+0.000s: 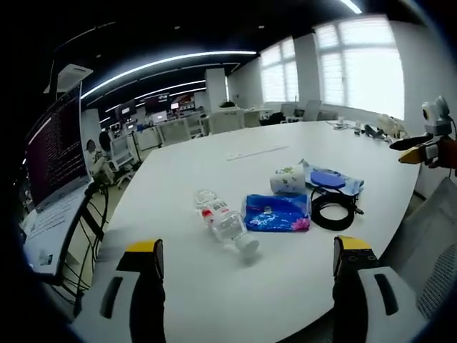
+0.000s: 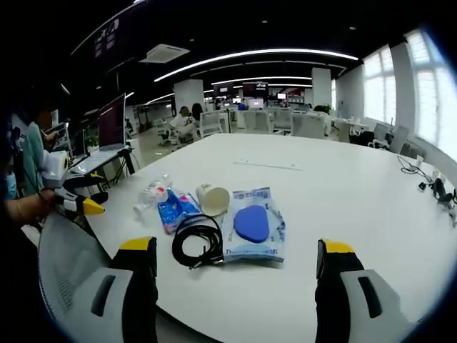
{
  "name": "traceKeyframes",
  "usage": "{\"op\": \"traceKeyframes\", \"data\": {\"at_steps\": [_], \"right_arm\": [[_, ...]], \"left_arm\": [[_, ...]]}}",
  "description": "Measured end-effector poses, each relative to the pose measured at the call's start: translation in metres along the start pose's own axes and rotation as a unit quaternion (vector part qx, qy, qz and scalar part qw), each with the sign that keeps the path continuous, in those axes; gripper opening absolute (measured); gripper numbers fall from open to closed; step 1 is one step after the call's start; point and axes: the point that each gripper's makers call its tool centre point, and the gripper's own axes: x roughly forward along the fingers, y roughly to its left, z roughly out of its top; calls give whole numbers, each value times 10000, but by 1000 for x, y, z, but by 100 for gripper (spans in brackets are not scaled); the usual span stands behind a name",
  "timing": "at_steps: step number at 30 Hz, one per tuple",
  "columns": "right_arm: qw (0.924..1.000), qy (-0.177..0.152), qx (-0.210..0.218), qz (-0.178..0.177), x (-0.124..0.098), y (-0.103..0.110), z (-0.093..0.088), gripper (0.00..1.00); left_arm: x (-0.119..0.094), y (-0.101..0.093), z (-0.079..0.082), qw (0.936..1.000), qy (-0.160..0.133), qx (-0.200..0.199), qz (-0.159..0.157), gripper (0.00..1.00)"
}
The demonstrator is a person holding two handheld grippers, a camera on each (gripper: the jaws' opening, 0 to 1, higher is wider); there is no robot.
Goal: Arrange the tabletop items into an orderly group along one side of the table until the central work area is clear of visible clutter.
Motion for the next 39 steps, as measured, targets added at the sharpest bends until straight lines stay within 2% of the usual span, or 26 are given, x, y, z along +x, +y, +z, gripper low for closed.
{"op": "traceKeyframes", "data": {"at_steps": [3, 6, 23, 34, 37, 39], "right_arm": [[10000, -28, 8, -9, 0, -1, 0, 91], [10000, -44, 40, 5, 0, -2, 0, 91], [10000, -68, 54, 2, 1, -7, 0, 91], [10000, -42, -40, 51, 4, -8, 1, 90], [9999, -38, -65, 75, 6, -7, 3, 90], [9999, -38, -74, 78, 6, -7, 3, 90]], "left_arm": [[-1, 1, 0, 9998, 4, 173, 26, 97], [-1, -1, 4, 9999, -101, 46, -25, 97], [3, 6, 3, 9999, -18, -86, -52, 97], [5, 11, 10, 9996, -144, -231, -35, 97], [6, 10, 11, 9998, -133, -158, -74, 97], [7, 9, 9, 10000, -27, -47, -80, 97]]}}
